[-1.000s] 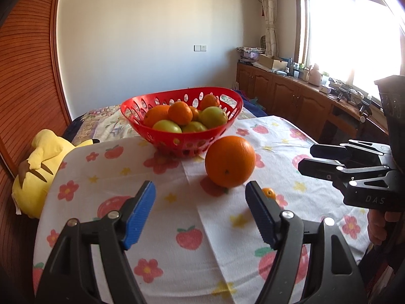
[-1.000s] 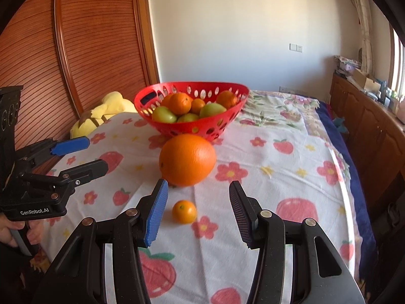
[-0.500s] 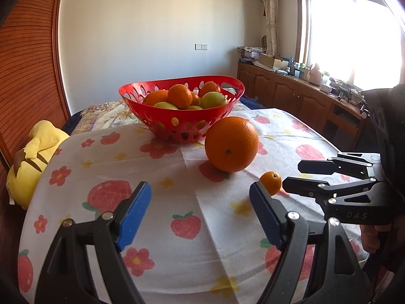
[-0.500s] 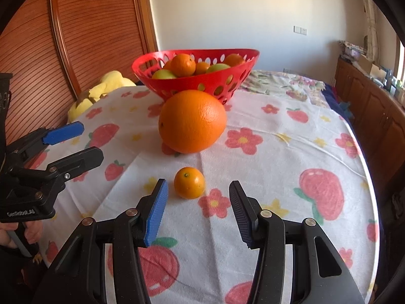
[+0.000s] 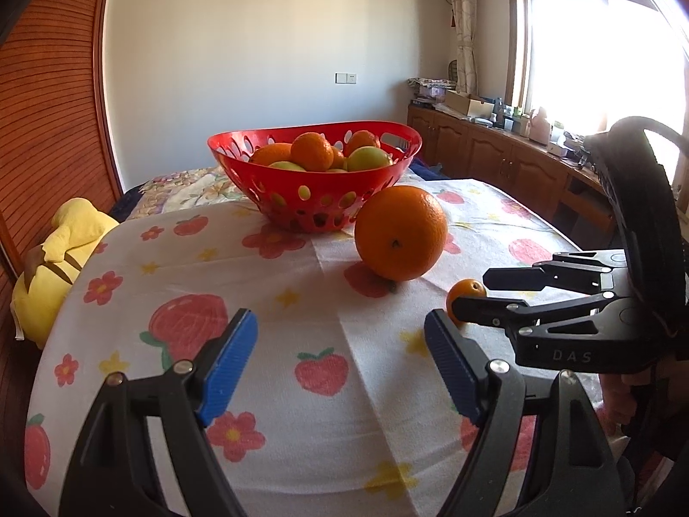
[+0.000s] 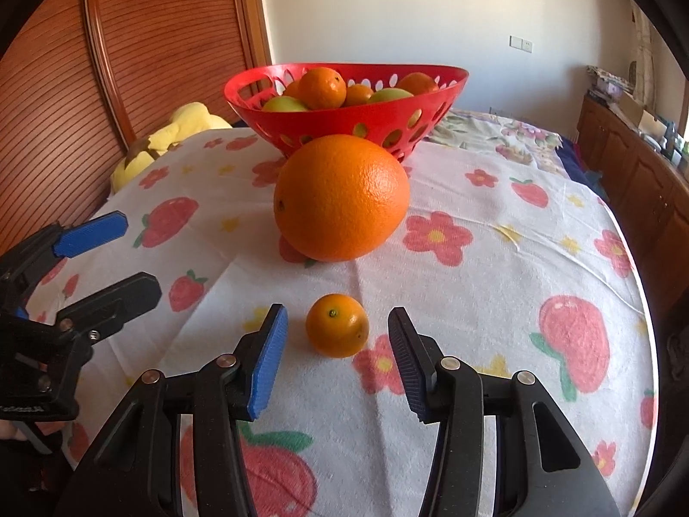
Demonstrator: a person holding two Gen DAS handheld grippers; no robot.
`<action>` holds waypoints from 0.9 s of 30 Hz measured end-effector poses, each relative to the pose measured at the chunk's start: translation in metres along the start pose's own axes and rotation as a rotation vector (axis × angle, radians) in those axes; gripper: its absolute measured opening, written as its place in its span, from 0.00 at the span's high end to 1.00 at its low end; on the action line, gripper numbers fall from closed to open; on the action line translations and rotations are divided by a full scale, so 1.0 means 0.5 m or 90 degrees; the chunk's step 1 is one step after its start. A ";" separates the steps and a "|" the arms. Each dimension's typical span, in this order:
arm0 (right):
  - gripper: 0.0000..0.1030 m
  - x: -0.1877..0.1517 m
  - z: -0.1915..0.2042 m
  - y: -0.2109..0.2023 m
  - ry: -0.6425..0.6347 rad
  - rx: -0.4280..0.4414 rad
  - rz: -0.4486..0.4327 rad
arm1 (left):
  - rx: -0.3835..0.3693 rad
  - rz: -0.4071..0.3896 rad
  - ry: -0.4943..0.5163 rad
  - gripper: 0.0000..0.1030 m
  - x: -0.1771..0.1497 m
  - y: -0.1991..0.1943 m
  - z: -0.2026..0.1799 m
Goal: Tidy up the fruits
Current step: 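Withdraw both open tools toward the large orange and small tangerine, then close the right tool on the small tangerine on the cloth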
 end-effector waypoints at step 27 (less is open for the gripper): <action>0.69 -0.037 -0.020 -0.016 0.027 0.008 0.005 | -0.002 0.012 -0.010 0.22 -0.004 0.011 0.010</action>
Point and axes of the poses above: each gripper's, at about its wrist camera, not at the fingertips, and y roughly the way its jaws point, z to its left, x to its top, the point moved 1 cm from there along y, roughly the way its jaws point, and after that the axes turned 6 degrees about -x, right-handed, at the moved point
